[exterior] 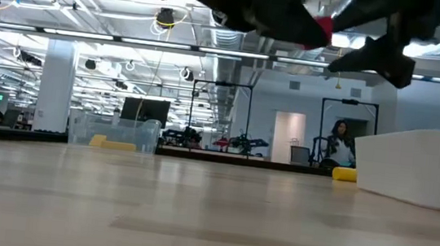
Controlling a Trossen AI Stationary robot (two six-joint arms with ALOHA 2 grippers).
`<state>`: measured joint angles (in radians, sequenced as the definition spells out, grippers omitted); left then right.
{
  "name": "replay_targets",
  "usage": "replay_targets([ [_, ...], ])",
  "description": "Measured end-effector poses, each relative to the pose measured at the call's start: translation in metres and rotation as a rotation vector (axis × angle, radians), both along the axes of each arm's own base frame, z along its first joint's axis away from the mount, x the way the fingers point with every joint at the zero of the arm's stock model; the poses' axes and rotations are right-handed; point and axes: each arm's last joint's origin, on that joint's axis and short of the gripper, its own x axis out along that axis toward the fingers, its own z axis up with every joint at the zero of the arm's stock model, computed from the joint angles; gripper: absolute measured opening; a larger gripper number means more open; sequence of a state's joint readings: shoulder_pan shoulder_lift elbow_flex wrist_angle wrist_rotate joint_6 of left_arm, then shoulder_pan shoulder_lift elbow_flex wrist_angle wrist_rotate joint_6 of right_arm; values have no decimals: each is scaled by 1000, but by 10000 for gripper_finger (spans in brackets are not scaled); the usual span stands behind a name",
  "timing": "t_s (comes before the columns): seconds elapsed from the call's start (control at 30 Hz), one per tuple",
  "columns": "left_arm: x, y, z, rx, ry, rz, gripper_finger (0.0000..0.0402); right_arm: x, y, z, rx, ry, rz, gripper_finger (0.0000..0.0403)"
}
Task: Sort & place blocks by color
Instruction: Put the red block into the gray bin
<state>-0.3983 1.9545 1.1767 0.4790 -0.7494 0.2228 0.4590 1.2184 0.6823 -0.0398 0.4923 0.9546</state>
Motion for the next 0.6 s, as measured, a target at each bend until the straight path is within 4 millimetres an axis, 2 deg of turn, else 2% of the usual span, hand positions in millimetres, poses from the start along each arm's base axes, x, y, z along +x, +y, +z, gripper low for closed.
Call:
replay_targets([
  [0.2, 1, 9, -6, -17, 41, 27, 100, 17, 3, 0, 32, -97, 65, 270],
  [0.6, 2, 8, -4, -10, 34, 24, 100, 46, -10, -20, 128, -97, 110, 270],
])
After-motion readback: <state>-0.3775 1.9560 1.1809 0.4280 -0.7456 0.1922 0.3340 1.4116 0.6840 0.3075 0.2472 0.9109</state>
